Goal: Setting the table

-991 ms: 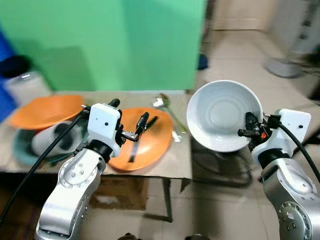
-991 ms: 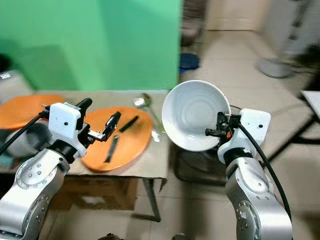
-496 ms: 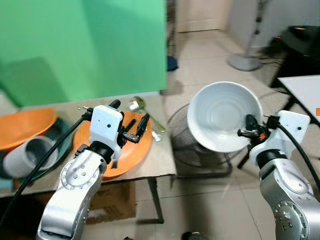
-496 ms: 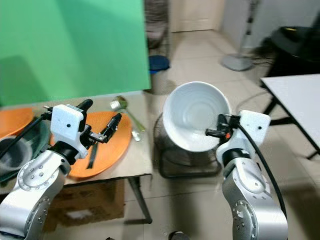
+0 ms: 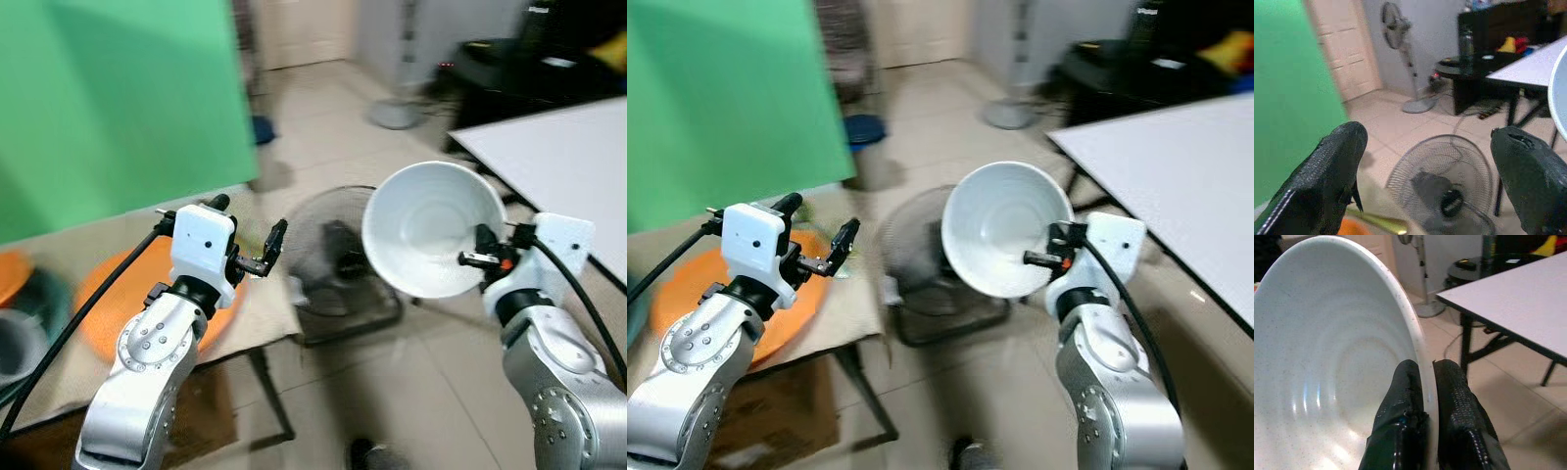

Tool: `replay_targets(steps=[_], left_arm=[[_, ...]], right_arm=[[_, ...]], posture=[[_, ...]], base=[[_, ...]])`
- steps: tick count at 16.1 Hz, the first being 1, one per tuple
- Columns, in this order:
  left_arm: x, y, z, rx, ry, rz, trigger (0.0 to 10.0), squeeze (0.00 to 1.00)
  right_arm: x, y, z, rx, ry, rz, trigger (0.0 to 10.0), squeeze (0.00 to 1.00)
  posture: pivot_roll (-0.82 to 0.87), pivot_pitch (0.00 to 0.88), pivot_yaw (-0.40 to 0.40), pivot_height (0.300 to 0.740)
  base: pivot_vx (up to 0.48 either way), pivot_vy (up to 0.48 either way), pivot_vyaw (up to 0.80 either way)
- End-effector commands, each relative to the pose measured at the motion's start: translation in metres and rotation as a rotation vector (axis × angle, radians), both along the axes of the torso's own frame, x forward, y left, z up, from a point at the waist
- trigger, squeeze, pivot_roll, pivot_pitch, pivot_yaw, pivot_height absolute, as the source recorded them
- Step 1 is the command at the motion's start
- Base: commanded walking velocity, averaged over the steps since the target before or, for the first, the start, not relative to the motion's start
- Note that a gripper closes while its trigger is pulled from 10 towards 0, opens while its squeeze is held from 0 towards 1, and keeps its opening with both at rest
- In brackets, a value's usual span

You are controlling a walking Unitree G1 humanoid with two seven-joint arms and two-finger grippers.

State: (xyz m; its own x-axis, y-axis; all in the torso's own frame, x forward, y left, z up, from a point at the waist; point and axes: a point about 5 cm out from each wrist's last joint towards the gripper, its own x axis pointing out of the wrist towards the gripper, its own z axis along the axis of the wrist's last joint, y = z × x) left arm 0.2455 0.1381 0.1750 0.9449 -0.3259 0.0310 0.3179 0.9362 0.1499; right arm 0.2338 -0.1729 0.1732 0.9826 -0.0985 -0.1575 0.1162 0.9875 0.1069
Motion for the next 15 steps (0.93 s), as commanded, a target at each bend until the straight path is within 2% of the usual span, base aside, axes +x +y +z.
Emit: replay_targets(steps=[1, 4, 7, 10, 15], left_arm=[[-0.0006, 0.0028, -0.0017, -0.006, 0.012, 0.013, 10.0, 0.00], [-0.0010, 0.0035, -0.0017, -0.015, 0.007, 0.024, 10.0, 0.00], [-0.0002, 0.0057, -0.0015, -0.025, 0.015, 0.036, 10.0, 0.00], [0.0007, 0.0053, -0.0013, -0.004, 0.008, 0.029, 10.0, 0.00], [0.0026, 0.0077, -0.0022, -0.018, 0.023, 0.030, 10.0, 0.00]], right_arm=[[0.0031, 0.0028, 0.0066, -0.009, -0.025, 0.022, 10.0, 0.00], [0.0042, 0.0053, 0.0071, -0.011, -0.018, 0.040, 10.0, 0.00], [0.0045, 0.0047, 0.0062, -0.059, 0.019, 0.068, 10.0, 0.00], [0.0053, 0.0063, 0.0063, -0.077, 0.030, 0.084, 10.0, 0.00], [0.0048, 0.0116, 0.0056, -0.042, 0.038, 0.106, 10.0, 0.00]], posture=[[0.09, 0.000, 0.055, 0.740], [0.09, 0.000, 0.051, 0.740], [0.09, 0.000, 0.049, 0.740], [0.10, 0.000, 0.046, 0.740], [0.09, 0.000, 0.051, 0.740]], base=[[0.000, 0.000, -0.74], [0.000, 0.000, -0.74], [0.000, 0.000, -0.72], [0.000, 0.000, -0.67], [0.000, 0.000, -0.66]])
